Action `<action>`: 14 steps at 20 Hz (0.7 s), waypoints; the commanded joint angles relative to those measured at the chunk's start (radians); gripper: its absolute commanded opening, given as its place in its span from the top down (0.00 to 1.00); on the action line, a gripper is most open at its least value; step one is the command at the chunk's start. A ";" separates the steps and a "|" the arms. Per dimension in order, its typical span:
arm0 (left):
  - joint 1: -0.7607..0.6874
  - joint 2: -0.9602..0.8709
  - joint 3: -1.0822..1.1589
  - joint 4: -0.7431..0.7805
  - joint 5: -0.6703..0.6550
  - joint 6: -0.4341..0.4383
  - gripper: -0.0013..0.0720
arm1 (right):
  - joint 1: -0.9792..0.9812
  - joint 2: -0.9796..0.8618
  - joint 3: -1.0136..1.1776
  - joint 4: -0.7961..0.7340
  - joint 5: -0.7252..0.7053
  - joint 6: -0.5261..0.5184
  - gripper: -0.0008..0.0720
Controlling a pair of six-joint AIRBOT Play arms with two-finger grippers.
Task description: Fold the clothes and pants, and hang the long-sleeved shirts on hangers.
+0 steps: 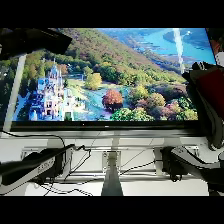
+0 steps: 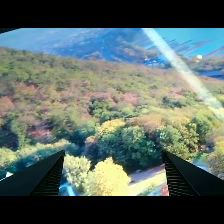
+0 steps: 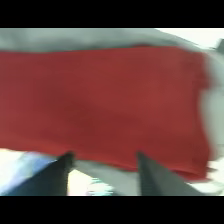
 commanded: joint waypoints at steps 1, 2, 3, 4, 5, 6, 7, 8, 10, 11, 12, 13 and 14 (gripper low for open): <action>0.001 0.001 0.000 0.001 0.000 0.000 0.05 | 0.175 -0.004 -0.001 0.142 -0.033 -0.039 0.61; 0.001 0.001 0.000 0.001 0.000 0.000 0.05 | 0.265 -0.003 -0.001 0.141 -0.034 -0.041 0.74; 0.001 0.001 0.000 0.001 0.000 0.000 0.05 | 0.365 -0.002 0.000 0.141 -0.037 -0.070 0.92; 0.001 0.001 0.000 0.001 0.000 0.000 0.05 | 0.463 -0.002 0.000 0.140 -0.036 -0.101 0.97; 0.001 0.001 0.000 0.001 0.000 0.000 0.05 | 0.569 -0.002 0.000 0.137 -0.033 -0.127 0.97; 0.001 0.001 0.000 0.001 0.000 0.000 0.05 | 0.666 -0.002 0.000 0.123 -0.038 -0.153 0.97; 0.001 0.001 0.000 0.001 0.000 0.000 0.05 | 0.770 -0.002 0.000 0.080 -0.070 -0.226 0.97; 0.001 0.001 0.000 0.001 0.000 0.000 0.05 | 0.856 -0.002 0.000 0.031 -0.098 -0.294 0.97; 0.001 0.001 0.000 0.001 0.000 0.000 0.05 | 0.988 -0.003 0.000 -0.101 -0.176 -0.275 0.97; 0.001 0.001 0.000 0.000 0.000 0.000 0.05 | 1.024 -0.003 0.000 -0.139 -0.205 -0.247 0.97; 0.001 0.001 0.000 0.001 0.000 0.000 0.05 | 1.041 -0.003 0.000 -0.142 -0.219 -0.246 0.97; 0.001 0.001 0.000 0.001 0.000 0.000 0.05 | 1.046 -0.003 0.000 -0.138 -0.218 -0.246 0.97; 0.001 0.001 0.000 0.001 0.000 0.000 0.05 | 1.046 -0.003 0.000 -0.121 -0.219 -0.246 0.97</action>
